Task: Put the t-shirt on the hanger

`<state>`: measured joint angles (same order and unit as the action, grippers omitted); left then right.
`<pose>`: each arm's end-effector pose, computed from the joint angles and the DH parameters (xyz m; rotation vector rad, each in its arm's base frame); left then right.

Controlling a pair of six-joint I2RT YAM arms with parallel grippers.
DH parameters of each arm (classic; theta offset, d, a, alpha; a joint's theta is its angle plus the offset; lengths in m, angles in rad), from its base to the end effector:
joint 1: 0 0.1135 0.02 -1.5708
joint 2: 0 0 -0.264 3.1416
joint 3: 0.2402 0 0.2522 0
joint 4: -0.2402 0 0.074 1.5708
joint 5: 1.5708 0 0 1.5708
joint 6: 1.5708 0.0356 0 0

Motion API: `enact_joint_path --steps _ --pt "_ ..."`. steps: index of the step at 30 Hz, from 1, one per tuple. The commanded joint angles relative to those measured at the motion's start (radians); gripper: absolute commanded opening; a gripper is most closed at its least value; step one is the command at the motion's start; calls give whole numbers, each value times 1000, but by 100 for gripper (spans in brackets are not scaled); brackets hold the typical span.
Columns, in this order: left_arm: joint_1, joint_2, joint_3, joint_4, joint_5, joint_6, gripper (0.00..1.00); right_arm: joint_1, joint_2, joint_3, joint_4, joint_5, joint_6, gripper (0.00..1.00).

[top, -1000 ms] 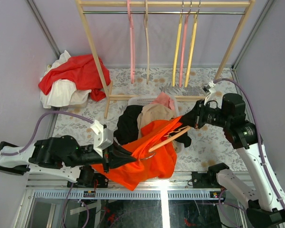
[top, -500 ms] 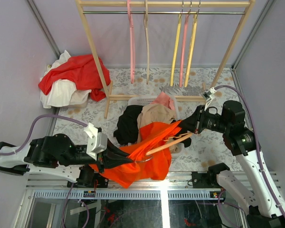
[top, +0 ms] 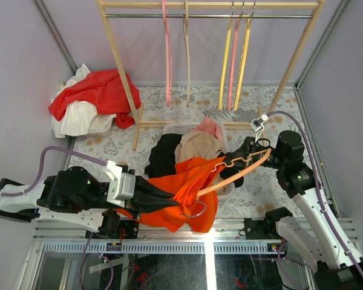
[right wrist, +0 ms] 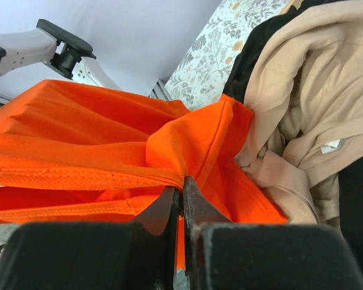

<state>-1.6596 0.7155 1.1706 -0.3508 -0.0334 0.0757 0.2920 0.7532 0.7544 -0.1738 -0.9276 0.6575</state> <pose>-0.0098 -0.1230 0.4597 1.1996 1.0557 -1.2436 0.1510 0.0751 0.3380 -0.4099 1.8744 1.4666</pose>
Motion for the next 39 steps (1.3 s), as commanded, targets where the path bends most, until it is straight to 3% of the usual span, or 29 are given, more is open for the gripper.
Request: enact_joint_path --steps 1,12,19,39 --pt "-256 -2 84 217 31 68 0 -6 -22 -15 3 40 8 0" --pt "-256 -48 45 142 -17 -52 0 -7 -3 135 -273 252 -132 0" --pt "-256 -102 -7 200 38 -64 0 -7 19 126 -211 236 -95 0" --pt "-256 -26 8 256 45 -29 0 -5 89 31 65 80 46 0"
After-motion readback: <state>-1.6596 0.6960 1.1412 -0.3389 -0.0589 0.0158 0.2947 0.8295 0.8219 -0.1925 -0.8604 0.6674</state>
